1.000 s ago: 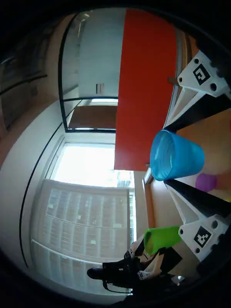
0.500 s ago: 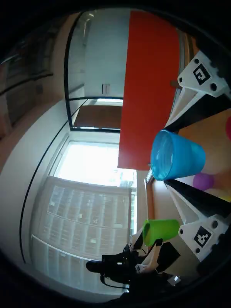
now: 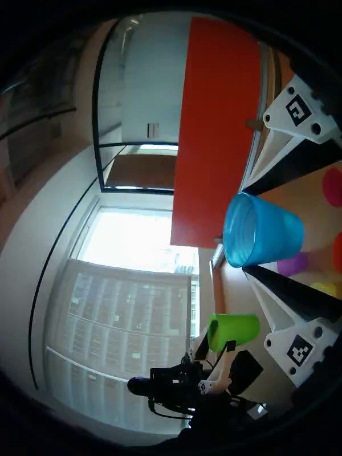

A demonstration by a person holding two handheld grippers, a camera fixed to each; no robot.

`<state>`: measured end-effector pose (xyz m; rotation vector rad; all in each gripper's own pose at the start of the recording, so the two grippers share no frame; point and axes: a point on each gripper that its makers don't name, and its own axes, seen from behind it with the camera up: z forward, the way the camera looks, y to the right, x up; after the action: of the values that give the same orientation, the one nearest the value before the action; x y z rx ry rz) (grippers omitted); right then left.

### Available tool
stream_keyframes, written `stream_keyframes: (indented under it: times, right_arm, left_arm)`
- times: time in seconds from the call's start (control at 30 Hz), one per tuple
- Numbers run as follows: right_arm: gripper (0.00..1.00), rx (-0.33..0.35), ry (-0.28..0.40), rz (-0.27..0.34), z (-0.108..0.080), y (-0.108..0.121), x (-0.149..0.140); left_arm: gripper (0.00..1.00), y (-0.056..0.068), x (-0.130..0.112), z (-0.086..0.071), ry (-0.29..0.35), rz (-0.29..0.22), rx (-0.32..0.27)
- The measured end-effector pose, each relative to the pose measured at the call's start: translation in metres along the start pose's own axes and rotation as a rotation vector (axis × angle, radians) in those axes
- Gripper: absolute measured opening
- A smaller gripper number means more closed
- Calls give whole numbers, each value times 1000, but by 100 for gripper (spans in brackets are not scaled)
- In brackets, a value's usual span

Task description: Pour water

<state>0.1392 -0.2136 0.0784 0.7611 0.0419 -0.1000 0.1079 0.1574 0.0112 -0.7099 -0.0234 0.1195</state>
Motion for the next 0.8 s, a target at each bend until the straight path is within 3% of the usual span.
stream_keyframes:
  times: [0.47, 0.8]
  right_arm:
    - [91, 8, -8, -25, -16, -12, 6]
    - [91, 19, -15, -44, -15, -17, 11]
  left_arm:
    - [88, 7, 0, -1, -3, -5, -12]
    - [88, 5, 1, -3, -9, -2, -14]
